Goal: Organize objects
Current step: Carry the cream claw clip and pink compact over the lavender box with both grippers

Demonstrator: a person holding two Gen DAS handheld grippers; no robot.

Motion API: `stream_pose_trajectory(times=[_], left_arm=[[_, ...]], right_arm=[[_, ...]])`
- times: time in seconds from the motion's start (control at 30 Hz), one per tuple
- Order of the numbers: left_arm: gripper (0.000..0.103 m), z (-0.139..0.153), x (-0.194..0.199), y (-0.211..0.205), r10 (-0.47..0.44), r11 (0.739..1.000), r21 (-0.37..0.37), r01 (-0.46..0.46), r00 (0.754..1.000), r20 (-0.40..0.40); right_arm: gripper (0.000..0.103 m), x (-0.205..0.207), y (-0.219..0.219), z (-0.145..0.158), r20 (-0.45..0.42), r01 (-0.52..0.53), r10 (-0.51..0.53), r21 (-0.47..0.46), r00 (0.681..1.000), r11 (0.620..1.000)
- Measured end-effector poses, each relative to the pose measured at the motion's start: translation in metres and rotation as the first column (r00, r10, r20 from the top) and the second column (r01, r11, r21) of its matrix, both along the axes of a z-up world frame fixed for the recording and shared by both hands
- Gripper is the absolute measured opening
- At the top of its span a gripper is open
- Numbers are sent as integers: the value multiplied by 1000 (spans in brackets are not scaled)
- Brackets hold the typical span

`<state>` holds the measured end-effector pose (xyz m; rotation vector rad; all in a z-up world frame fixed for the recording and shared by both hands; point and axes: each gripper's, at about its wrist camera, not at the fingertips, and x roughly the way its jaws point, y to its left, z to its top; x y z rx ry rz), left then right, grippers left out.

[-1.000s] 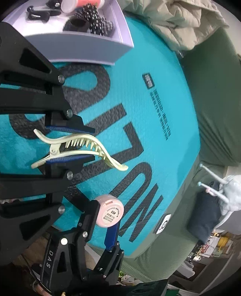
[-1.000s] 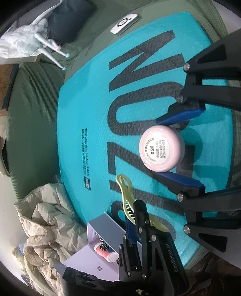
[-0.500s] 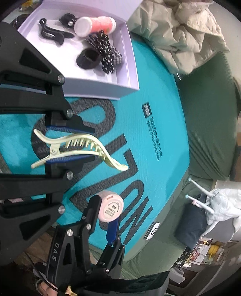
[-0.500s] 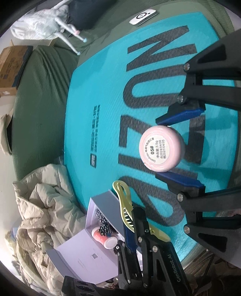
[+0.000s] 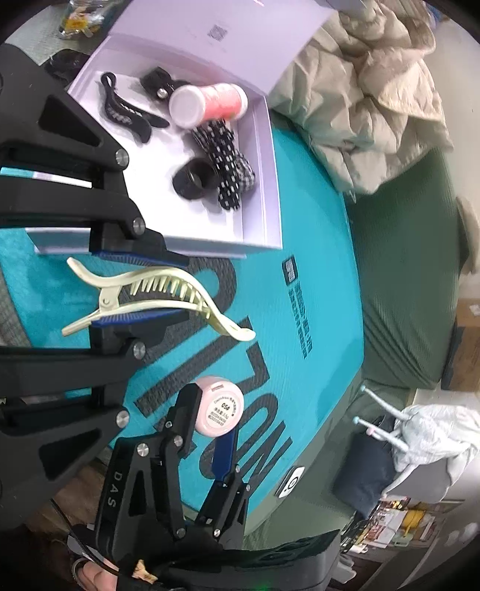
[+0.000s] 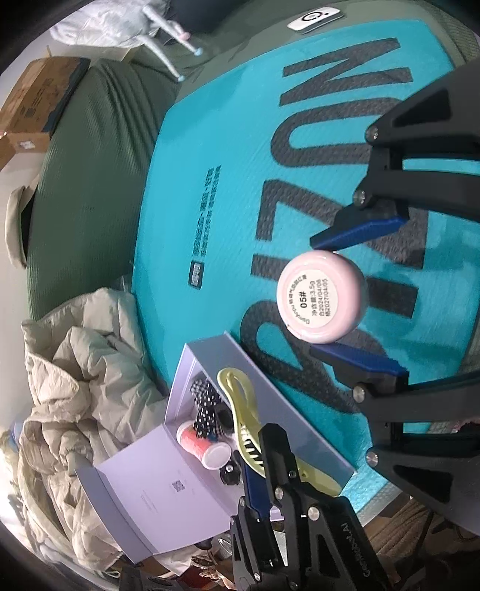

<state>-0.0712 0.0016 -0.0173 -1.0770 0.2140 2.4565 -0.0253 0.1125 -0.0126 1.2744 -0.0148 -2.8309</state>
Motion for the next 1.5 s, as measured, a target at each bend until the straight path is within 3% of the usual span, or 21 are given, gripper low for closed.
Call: stream_pose_trajectory(times=[0.8,1.5], left_arm=[[20,13,19,-78,157,987,-1,-158,987,-31],[20,4,9,-138,297,955,11,-297,955,-2]], right_arm=[[52,-20,-76,10,-3,-160,160,25,987,987],[52,-51,-140,3,14,-291,290,32,957,956]])
